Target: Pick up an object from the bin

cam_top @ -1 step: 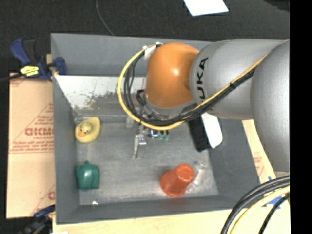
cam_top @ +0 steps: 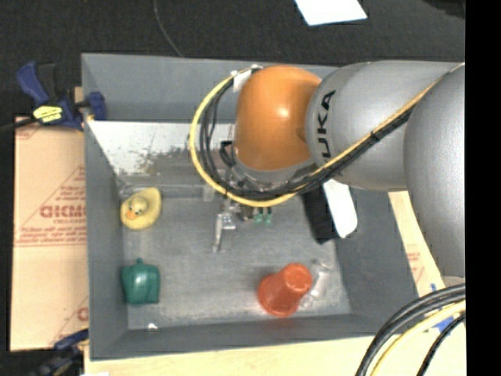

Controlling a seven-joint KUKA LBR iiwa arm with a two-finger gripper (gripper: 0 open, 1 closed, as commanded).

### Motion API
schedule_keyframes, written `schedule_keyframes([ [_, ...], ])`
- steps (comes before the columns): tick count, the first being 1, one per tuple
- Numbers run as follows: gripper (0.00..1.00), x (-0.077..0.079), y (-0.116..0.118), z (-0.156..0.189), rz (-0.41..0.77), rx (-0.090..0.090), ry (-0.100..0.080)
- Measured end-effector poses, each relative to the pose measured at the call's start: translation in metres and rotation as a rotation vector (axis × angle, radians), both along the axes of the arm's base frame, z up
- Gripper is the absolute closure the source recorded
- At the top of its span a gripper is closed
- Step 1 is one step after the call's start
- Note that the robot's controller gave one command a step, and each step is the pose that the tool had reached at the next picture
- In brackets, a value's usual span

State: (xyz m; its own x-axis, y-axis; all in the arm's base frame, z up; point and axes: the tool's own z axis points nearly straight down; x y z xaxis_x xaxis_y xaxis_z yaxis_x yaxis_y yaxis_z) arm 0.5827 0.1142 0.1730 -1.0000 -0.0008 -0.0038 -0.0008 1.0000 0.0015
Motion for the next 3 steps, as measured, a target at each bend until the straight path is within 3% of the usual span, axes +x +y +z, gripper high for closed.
schedule_keyframes([
  [1,0.0,0.062,0.087,-0.103,0.035,0.001,0.0],
  [2,0.0,0.066,0.117,-0.038,-0.028,0.002,-0.017],
  [3,0.0,0.054,0.125,-0.072,0.282,-0.002,0.001],
])
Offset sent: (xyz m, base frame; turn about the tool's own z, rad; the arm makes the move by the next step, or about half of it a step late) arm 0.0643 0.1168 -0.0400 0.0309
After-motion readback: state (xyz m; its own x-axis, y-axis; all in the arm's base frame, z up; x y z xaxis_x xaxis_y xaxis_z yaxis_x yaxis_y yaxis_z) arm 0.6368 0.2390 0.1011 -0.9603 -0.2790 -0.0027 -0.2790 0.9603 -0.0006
